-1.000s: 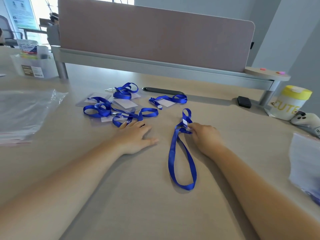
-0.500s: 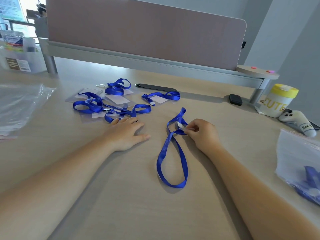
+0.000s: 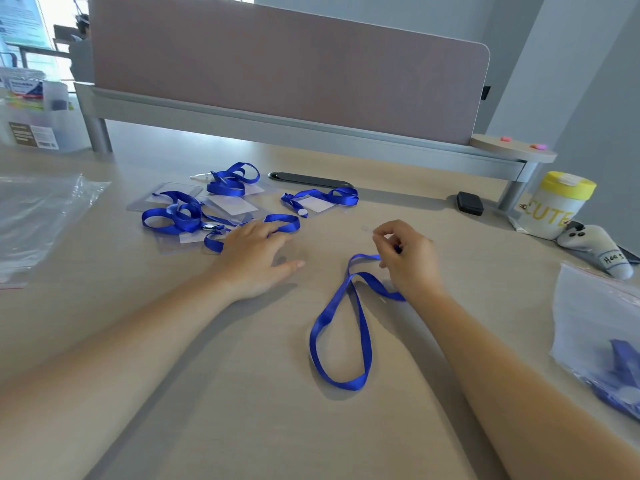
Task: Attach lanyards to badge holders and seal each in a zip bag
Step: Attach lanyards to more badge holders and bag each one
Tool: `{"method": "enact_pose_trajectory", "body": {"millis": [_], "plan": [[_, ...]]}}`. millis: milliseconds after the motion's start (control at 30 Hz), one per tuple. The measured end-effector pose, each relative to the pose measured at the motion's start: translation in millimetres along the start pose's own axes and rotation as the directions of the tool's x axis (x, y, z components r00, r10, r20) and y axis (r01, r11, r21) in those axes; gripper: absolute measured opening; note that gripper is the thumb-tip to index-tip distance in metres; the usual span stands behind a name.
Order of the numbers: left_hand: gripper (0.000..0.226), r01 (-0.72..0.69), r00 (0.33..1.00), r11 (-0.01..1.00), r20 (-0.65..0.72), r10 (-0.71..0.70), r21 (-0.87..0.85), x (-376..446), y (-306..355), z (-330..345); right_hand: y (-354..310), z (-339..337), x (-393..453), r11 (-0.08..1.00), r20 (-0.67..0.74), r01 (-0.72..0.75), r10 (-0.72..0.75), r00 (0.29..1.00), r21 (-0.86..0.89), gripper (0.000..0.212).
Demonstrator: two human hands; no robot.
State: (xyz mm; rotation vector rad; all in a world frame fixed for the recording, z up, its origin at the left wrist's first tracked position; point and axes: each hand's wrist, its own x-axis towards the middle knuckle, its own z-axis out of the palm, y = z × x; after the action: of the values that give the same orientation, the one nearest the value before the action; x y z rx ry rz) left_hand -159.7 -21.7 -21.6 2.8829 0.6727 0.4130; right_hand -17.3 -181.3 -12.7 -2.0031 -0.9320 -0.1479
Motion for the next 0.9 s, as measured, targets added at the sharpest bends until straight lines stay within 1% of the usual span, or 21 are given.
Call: {"method": "enact_pose_trajectory", "body": {"millis": [67,133,200,267,300,400,467,533,600,700,767,833,900], "plan": [[0.053,-0.032,0.998,0.999,-0.058,0.031,-0.023,12.4,3.9,-3.4,1.3,-0.7,7.8,1.0,0.016,0.001,-0.001,1.0,-0.031,0.019],[0.05,-0.046,0.996,0.997,-0.078,0.04,-0.067,30.9,5.8,-5.5,2.5,-0.8,17.1,0.997,0.028,0.01,-0.008,1.0,-0.081,0.023],[0.046,-0.039,0.998,0.995,-0.057,0.034,-0.096,53.3,6.9,-4.1,5.4,0.8,27.7,0.983,0.042,0.027,-0.02,0.999,-0.18,0.027],[0.043,-0.021,1.0,0.998,-0.001,0.021,-0.065,76.5,9.6,0.6,10.2,4.4,38.5,0.962,0.078,0.028,-0.007,0.997,-0.273,0.031],[0.043,-0.016,1.0,0.999,0.026,0.017,-0.044,87.8,11.5,3.7,12.8,6.5,43.5,0.956,0.097,0.013,0.016,0.995,-0.292,0.033],[0.04,-0.02,0.995,1.0,0.093,0.018,0.015,115.3,14.5,17.0,21.9,13.5,52.6,0.96,0.145,-0.048,0.091,0.985,-0.275,0.037],[0.048,-0.016,0.989,0.996,0.151,0.002,0.09,128.2,13.1,27.9,30.1,17.1,55.3,0.961,0.157,-0.063,0.108,0.982,-0.269,0.035],[0.058,0.014,0.977,0.987,0.208,-0.047,0.158,134.5,10.9,35.6,36.0,19.3,57.7,0.961,0.15,-0.077,0.12,0.981,-0.266,0.031],[0.061,0.044,0.969,0.982,0.231,-0.086,0.181,134.8,9.9,37.8,39.3,21.2,60.9,0.967,0.125,-0.094,0.127,0.984,-0.237,0.026],[0.057,0.007,0.963,0.983,0.264,-0.056,0.184,126.3,13.4,33.0,39.6,22.0,61.3,0.974,0.107,-0.108,0.131,0.986,-0.199,0.025],[0.052,-0.022,0.958,0.989,0.286,-0.021,0.147,115.9,16.7,27.7,37.0,19.8,58.0,0.977,0.115,-0.102,0.124,0.986,-0.186,0.025],[0.051,-0.02,0.951,0.995,0.31,-0.011,0.096,102.2,19.1,21.8,32.6,15.6,52.0,0.978,0.127,-0.102,0.126,0.984,-0.183,0.025],[0.053,-0.01,0.942,0.996,0.334,-0.019,0.086,88.2,20.0,17.7,28.2,10.7,43.2,0.975,0.136,-0.108,0.135,0.981,-0.192,0.025]]}}
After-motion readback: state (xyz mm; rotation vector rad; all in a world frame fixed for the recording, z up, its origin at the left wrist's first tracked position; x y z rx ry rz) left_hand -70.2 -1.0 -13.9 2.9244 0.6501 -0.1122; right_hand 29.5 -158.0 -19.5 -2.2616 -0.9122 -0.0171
